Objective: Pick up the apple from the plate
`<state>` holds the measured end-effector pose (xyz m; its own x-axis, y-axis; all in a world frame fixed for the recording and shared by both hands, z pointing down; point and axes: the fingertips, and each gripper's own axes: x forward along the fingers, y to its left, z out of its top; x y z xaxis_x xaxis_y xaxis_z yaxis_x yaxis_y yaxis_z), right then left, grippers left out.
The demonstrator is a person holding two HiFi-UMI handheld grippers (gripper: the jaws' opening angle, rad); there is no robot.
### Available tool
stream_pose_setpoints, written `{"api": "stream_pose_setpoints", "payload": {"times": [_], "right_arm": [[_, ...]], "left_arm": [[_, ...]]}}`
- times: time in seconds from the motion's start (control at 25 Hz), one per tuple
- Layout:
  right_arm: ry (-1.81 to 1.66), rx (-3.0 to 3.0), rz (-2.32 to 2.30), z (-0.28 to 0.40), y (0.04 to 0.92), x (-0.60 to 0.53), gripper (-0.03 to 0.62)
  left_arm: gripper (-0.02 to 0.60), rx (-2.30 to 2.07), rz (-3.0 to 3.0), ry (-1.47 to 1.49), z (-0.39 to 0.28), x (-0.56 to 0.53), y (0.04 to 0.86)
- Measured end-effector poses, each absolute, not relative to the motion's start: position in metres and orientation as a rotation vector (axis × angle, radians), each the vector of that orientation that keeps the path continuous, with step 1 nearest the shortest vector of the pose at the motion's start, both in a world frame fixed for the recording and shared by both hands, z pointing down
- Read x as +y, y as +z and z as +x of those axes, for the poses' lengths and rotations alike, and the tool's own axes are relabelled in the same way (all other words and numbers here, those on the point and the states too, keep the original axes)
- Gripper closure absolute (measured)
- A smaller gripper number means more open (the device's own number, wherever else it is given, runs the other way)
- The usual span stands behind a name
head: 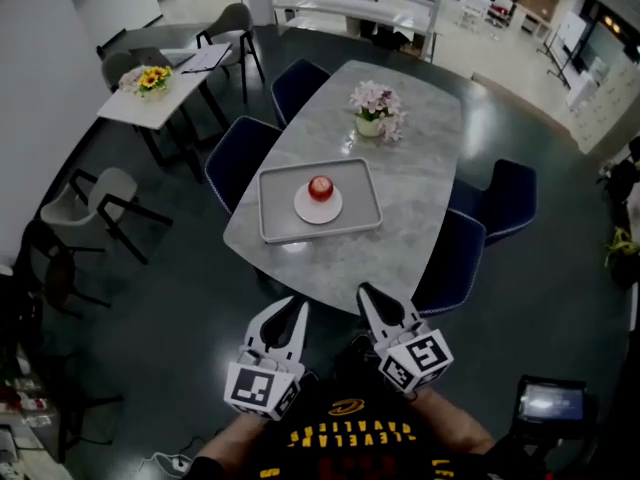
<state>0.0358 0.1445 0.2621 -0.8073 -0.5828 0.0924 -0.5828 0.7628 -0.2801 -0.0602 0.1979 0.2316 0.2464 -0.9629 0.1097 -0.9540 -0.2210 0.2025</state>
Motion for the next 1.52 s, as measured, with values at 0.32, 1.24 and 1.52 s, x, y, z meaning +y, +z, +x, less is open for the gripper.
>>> {"api": "stream_pose_setpoints", "payload": {"times": [0.32,1.24,1.52], "right_arm": [[-0.579,2.954,-0.817,0.040,0.270,0.093,0.589],[-0.802,2.945,-1.143,0.063,0.332,-0.019,0.588],[-0.881,2.863,-1.270,0.041,0.355,-0.065,0.588]], "left_arm": [[0.540,-1.842,2.144,-0.063,-0.053,0.149,0.247],[0.540,-1.618,2.154,0.024,-0.062,0.021,0.309],[0.540,-1.562,2.139,0.101,-0.111,-0.029,0.340]]}}
